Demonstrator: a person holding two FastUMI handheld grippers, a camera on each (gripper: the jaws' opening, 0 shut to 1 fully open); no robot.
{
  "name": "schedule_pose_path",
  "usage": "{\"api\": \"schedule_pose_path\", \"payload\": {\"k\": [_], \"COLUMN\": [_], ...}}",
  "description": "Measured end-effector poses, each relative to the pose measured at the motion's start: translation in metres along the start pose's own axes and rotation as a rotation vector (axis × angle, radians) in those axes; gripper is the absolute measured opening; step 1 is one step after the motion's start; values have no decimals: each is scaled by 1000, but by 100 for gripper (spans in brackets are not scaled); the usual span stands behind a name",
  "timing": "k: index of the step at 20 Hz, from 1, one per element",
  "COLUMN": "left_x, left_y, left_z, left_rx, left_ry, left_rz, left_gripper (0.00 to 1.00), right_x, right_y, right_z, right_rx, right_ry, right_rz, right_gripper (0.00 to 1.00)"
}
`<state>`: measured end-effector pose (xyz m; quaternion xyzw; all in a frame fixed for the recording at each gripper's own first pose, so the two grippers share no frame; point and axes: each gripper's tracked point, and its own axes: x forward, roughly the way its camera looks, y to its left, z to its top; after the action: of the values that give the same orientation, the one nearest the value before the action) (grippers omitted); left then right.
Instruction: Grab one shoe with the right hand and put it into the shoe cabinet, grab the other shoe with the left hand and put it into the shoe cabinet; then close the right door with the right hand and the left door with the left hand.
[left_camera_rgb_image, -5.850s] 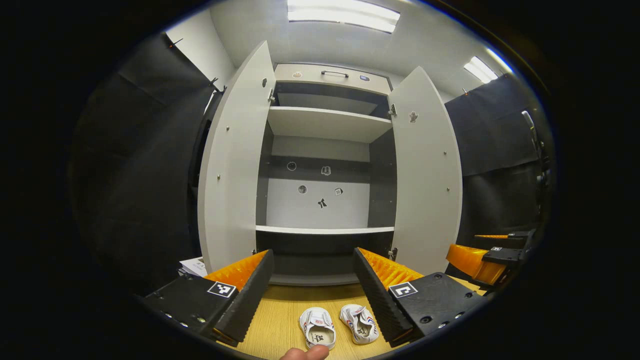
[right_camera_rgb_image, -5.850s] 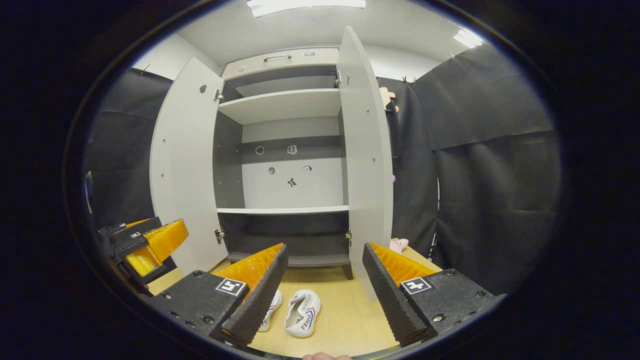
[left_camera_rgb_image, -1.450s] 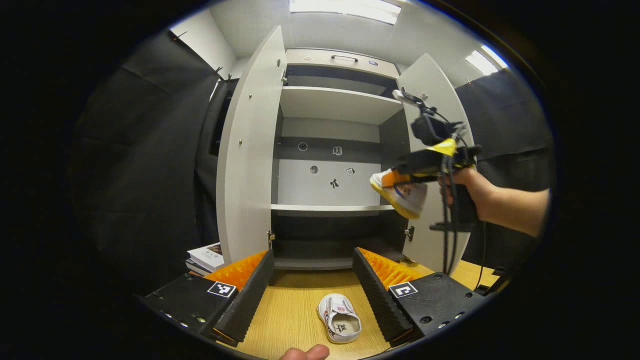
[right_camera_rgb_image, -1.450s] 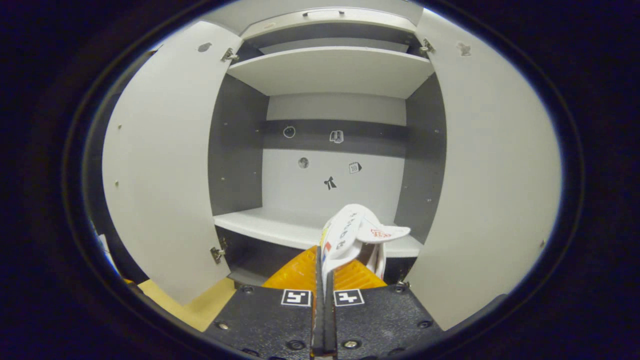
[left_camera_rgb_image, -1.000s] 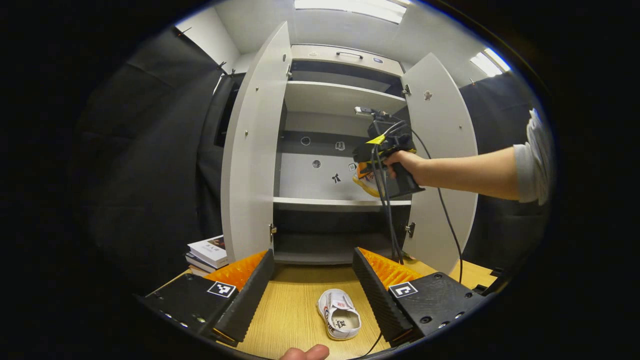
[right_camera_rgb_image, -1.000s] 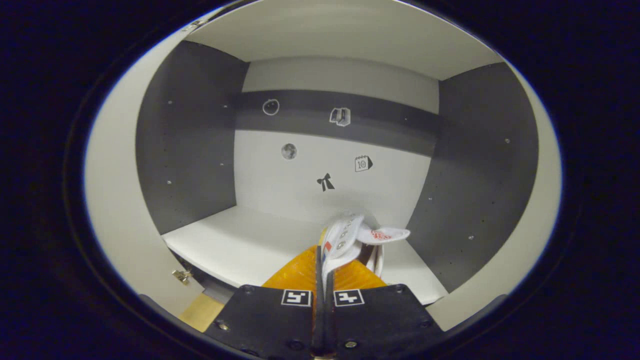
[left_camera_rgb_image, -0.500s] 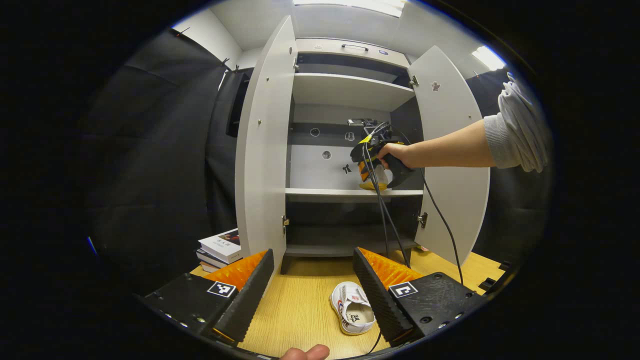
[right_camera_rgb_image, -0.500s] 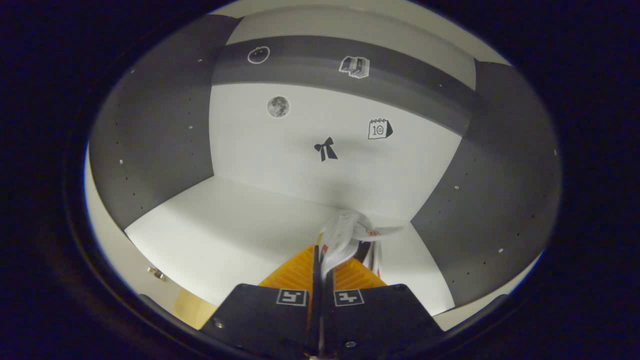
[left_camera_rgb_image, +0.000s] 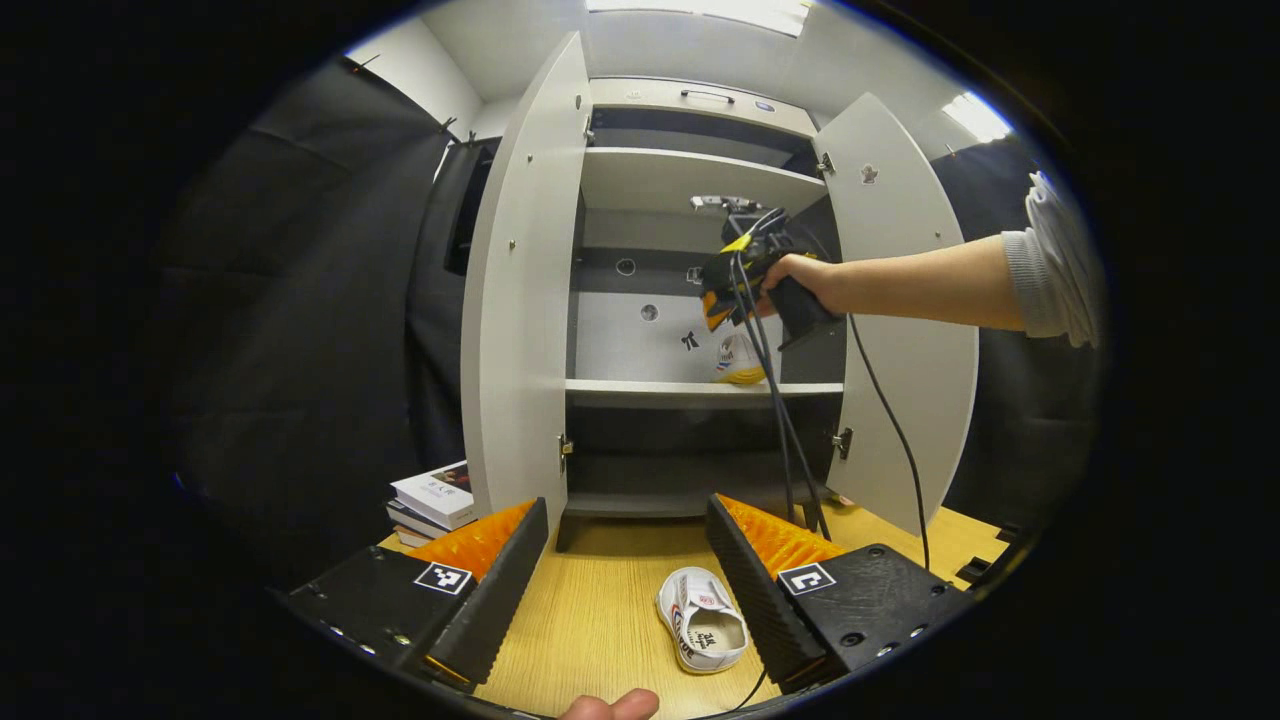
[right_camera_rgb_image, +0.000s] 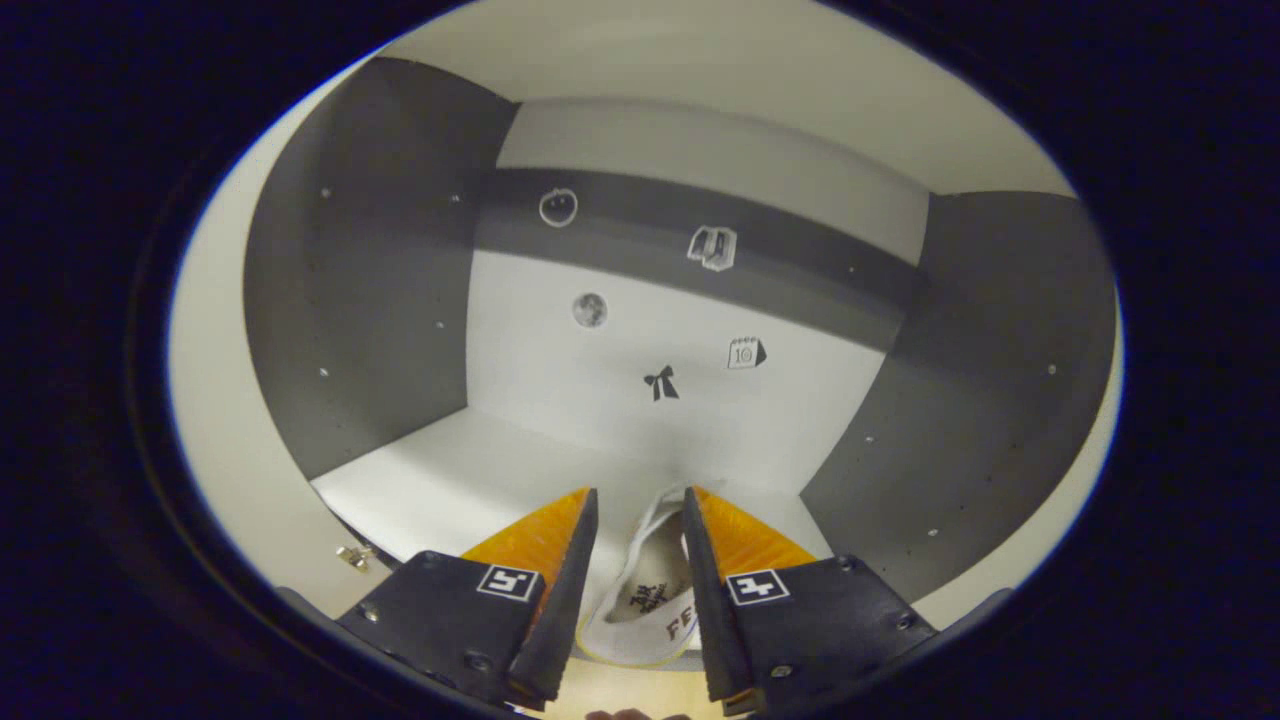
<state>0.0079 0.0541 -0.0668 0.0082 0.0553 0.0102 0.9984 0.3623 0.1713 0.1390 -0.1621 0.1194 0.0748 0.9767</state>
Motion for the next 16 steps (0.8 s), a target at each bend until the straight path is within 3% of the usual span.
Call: {"api": "schedule_pose_path", "payload": {"k": [1,3,6,11,15,16], "left_x": [0,-1,-2,-4,-5,-5], "left_y": [0,0,0,-4,-7,-8], "left_z": [1,3,5,4,1,0], "left_rx": [1,4,3,5,8,12], "left_ry": [-6,-11,-19,-18,-9,-10], "left_rz": [-2,-4,-7,-20,-22,-22], "left_gripper": [95,95,95,95,95,95], "right_x": [-18,-55,-115,-198,-248,-259], "right_y": [1,2,2,-6,2,5], "right_z": [7,10,-6,-79,-141,-157], "right_rx": [13,42,93,116,114,109], "right_ry": [-42,-113,-211,-320,-348,-338], "right_rz": [9,35,56,-5,-39,-41], "right_gripper": [55,66,65,82,82,87]}}
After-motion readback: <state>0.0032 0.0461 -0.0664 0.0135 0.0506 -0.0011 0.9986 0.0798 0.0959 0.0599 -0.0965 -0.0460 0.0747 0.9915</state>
